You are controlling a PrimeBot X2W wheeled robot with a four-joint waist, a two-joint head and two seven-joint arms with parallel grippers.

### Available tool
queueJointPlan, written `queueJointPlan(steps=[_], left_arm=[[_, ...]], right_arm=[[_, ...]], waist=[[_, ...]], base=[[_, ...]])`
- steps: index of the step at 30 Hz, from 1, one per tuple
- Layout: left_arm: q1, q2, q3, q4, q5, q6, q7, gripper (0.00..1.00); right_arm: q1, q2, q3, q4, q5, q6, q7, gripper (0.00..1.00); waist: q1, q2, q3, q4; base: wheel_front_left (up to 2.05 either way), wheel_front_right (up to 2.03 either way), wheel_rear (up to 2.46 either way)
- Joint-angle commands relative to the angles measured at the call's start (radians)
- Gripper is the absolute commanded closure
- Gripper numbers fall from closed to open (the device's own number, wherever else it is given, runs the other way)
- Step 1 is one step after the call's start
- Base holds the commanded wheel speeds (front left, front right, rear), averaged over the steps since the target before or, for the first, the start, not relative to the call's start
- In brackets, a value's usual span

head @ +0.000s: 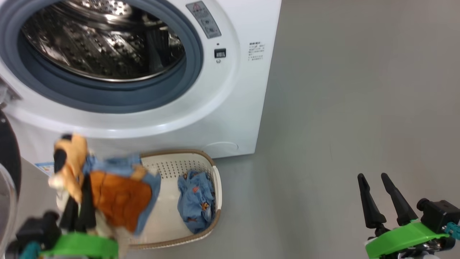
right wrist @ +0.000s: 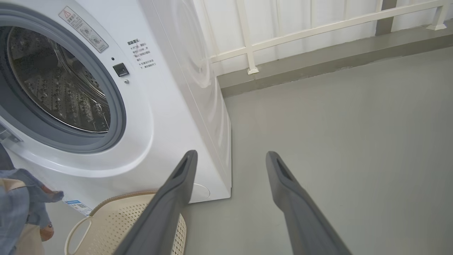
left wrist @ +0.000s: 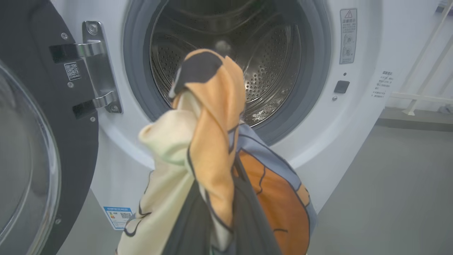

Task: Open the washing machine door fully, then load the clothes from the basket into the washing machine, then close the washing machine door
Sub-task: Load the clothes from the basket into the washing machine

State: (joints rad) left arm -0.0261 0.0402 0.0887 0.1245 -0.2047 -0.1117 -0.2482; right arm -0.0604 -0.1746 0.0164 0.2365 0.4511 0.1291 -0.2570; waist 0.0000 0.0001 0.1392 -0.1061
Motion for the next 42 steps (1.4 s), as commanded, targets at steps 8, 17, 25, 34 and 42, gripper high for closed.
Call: queueJointPlan(steps=[8, 17, 25, 34, 42], left_arm=[[-0.313, 0.043, 0.017, -0.012, 0.033, -0.011, -0.014, 1.00], [-0.642, 0.133, 0.020, 0.201, 0.051, -0.016, -0.014, 1.00], [-0.900, 0.207, 0.044, 0.545, 0.021, -0.018, -0.014, 1.00], [-1.091, 0.277, 0.027, 0.792, 0.023, -0.019, -0.014, 1.00], [-1.241, 0.311, 0.007, 0.800, 0.047, -0.015, -0.014, 1.00]], right_arm=[[-0.097, 0.022, 0.032, -0.037, 0.009, 0.002, -0.005, 0.00], [-0.176, 0.055, 0.070, -0.040, 0.017, 0.002, -0.005, 0.00], [-0.210, 0.083, 0.078, -0.043, 0.026, 0.002, -0.005, 0.00], [-0.233, 0.105, 0.097, -0.043, 0.035, 0.002, -0.005, 0.00], [-0.249, 0.116, 0.108, -0.045, 0.041, 0.002, -0.005, 0.00]], waist=[[0.0000, -0.0001, 0.147, -0.038], [0.0000, -0.0001, 0.259, -0.104], [0.0000, -0.0001, 0.332, -0.174], [0.0000, -0.0001, 0.378, -0.235], [0.0000, -0.0001, 0.414, -0.268]], base=[[0.00, 0.00, 0.00], [0.00, 0.00, 0.00], [0.00, 0.00, 0.00], [0.00, 0.00, 0.00], [0.00, 0.00, 0.00]])
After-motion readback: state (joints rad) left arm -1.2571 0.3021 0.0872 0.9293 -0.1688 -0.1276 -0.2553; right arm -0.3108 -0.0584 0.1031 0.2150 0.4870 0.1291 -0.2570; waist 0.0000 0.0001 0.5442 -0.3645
